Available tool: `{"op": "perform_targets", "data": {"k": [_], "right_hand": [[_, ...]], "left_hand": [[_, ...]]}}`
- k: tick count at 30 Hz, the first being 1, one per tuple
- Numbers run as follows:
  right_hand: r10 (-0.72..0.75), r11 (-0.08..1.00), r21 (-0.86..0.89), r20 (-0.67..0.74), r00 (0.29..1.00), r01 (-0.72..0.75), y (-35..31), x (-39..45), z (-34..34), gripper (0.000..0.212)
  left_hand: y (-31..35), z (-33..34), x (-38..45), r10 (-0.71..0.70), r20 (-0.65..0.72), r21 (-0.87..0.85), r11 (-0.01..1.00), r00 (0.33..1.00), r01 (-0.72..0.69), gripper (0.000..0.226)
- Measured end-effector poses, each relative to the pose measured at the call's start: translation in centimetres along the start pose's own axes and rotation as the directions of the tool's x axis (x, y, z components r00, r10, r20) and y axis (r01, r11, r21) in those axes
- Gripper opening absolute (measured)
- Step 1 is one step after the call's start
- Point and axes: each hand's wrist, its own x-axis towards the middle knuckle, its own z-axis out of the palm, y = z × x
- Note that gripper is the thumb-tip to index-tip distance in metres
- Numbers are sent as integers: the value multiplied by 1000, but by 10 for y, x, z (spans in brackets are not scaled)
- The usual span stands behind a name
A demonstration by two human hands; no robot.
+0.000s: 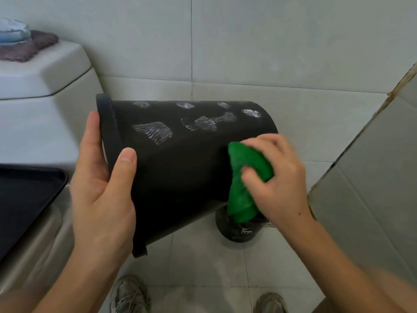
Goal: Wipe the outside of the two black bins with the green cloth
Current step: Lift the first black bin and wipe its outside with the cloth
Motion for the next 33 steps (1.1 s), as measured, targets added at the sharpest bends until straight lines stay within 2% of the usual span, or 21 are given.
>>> {"op": "perform_targets", "data": {"k": [3, 6, 8, 11, 18, 20, 23, 26, 30, 33], "right_hand": [[297, 952, 113, -124, 947, -284, 20, 17, -9, 27], [543, 799, 357, -81, 836, -484, 28, 29, -21, 19], [591, 695, 493, 24, 806, -523, 26, 31, -28, 17], [578, 590, 587, 171, 798, -554, 23, 32, -34, 15], [627, 461, 659, 233, 743, -595, 29, 35, -38, 14], [643, 461, 664, 206, 737, -588, 30, 35, -38, 13], [636, 526, 643, 138, 760, -557, 28, 31, -37, 16], [615, 579, 616, 100, 782, -535, 27, 29, -35, 21], [599, 638, 572, 52, 799, -516, 26, 22, -27, 21], [585, 674, 519, 61, 809, -526, 24, 13, -15, 22]], "left_hand": [[0, -5, 1, 5, -1, -39, 999, 1000, -5, 64], [3, -9, 1, 10, 55, -86, 996, 998, -5, 67], [5, -10, 1, 26, 128, -72, 997, 991, -16, 64], [9, -7, -2, 91, 175, -2, 996, 980, -92, 57], [16, -1, -9, 77, 241, -83, 995, 967, -59, 65], [19, -2, -7, 25, 254, -99, 995, 967, 0, 66], [19, -9, 4, -79, 209, -130, 986, 975, 108, 63], [14, -12, 12, -176, 96, -112, 976, 980, 186, 62], [5, -9, 22, -304, -49, -22, 953, 951, 303, 64], [9, -5, 25, -327, -107, 24, 943, 939, 331, 74]]}}
